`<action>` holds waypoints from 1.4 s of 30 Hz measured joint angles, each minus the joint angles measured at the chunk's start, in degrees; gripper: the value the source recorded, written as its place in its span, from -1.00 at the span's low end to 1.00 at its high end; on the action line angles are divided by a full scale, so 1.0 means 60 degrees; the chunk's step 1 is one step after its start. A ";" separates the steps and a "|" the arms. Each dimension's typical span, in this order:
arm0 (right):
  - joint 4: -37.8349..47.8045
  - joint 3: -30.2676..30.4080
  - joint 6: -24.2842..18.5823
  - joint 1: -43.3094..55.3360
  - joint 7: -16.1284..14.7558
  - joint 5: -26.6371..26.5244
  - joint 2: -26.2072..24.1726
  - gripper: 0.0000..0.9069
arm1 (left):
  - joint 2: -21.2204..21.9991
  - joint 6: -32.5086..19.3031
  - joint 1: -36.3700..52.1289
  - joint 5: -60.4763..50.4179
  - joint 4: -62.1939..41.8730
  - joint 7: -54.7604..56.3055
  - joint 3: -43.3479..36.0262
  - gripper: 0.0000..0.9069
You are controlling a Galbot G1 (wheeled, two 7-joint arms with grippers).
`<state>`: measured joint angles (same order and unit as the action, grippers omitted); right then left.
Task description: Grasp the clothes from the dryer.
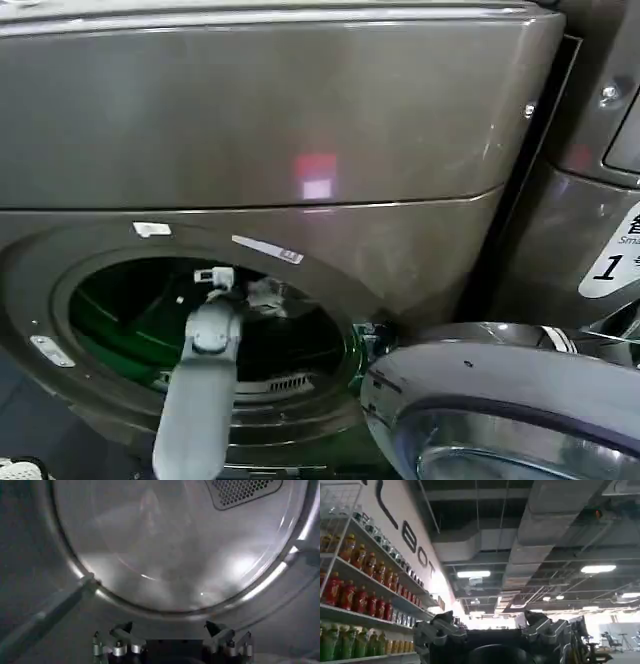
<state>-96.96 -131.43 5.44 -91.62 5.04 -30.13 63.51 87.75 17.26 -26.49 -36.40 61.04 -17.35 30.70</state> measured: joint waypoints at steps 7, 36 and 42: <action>-0.0024 0.0008 -0.0020 -0.0083 -0.0011 -0.0001 0.0017 1.00 | -0.0038 -0.2098 0.1045 -0.3725 -0.1338 -0.1799 -0.0021 1.00; -0.0209 0.0269 -0.0096 -0.0035 -0.0054 0.0031 0.0160 1.00 | -0.0403 -0.4428 0.3129 -0.5174 -0.3791 -0.6984 -0.0088 1.00; -0.0243 0.0358 -0.0141 -0.0019 -0.0058 0.0060 0.0220 1.00 | -0.0493 -0.4946 0.3344 -0.4742 -0.4284 -0.7775 0.0001 1.00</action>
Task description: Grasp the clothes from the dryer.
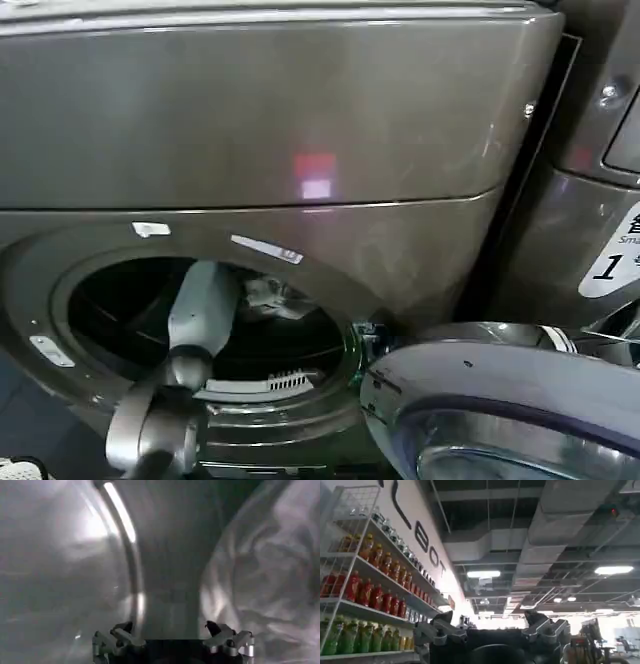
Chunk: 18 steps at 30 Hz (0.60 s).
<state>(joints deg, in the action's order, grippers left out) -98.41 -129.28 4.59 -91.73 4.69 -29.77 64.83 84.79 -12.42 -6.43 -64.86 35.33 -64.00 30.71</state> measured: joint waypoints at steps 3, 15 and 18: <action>-0.0018 0.0026 0.0000 0.0020 -0.0004 0.0016 0.0004 1.00 | -0.0030 -0.0190 0.0046 0.0108 -0.0256 -0.0248 0.0011 1.00; -0.0051 0.0228 -0.0076 0.0160 -0.0017 0.0173 0.0116 1.00 | -0.0195 -0.0409 0.0204 0.0524 -0.1229 -0.0558 0.0111 1.00; -0.0042 0.0255 -0.0085 0.0187 -0.0020 0.0187 0.0122 1.00 | -0.0206 -0.0379 0.0215 0.0659 -0.1408 -0.0548 0.0087 -0.95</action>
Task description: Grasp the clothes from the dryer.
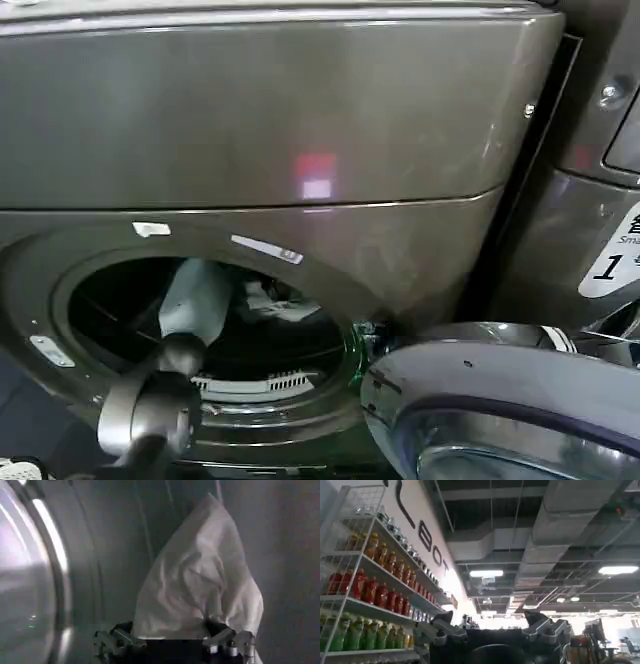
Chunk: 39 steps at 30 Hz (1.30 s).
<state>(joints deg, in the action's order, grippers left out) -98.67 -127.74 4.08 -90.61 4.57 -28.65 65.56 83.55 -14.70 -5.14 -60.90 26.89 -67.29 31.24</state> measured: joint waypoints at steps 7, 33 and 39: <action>0.0036 0.0028 -0.0013 0.0007 -0.0006 0.0021 -0.0014 1.00 | -0.0040 -0.0098 -0.0001 0.0167 -0.0170 -0.0168 0.0049 -1.00; -0.0079 0.0271 -0.0048 0.0149 -0.0108 0.0126 0.0117 1.00 | -0.0191 -0.0119 -0.0440 0.0172 0.0704 0.0530 -0.0102 -1.00; -0.0284 0.0430 0.0003 0.0233 -0.0208 0.0151 0.0201 1.00 | -0.0065 0.0231 -0.0642 0.1172 0.1281 0.2473 -0.0199 -1.00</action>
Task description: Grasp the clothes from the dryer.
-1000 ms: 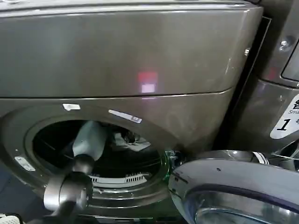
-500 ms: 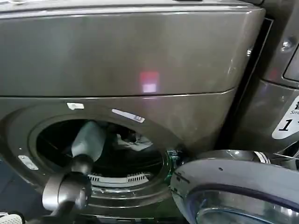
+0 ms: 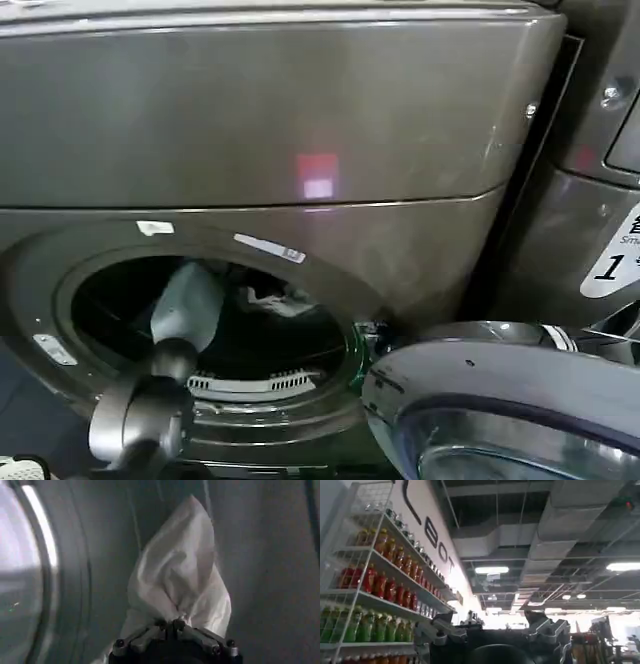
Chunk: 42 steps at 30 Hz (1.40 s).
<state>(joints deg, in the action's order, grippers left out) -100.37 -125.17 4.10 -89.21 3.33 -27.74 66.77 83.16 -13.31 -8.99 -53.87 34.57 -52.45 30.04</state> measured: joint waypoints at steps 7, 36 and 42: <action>-0.0276 0.0183 -0.0008 0.0072 -0.0126 -0.0022 0.0077 1.00 | 0.0249 0.0951 -0.0347 0.1602 0.0881 0.3062 -0.0060 -1.00; -0.0630 0.0259 -0.0091 -0.0056 -0.0363 -0.0305 0.0338 1.00 | 0.0798 0.3551 -0.1534 0.7966 0.3407 0.8371 -0.0122 -1.00; -0.0708 0.0283 -0.0089 -0.0042 -0.0417 -0.0317 0.0409 1.00 | 0.0766 0.3621 -0.1551 0.8219 0.3431 0.8463 -0.0121 -1.00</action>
<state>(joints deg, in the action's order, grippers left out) -104.62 -123.47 3.57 -89.46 0.83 -29.65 69.22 87.76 8.41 -18.30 -4.55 55.16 -1.67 29.31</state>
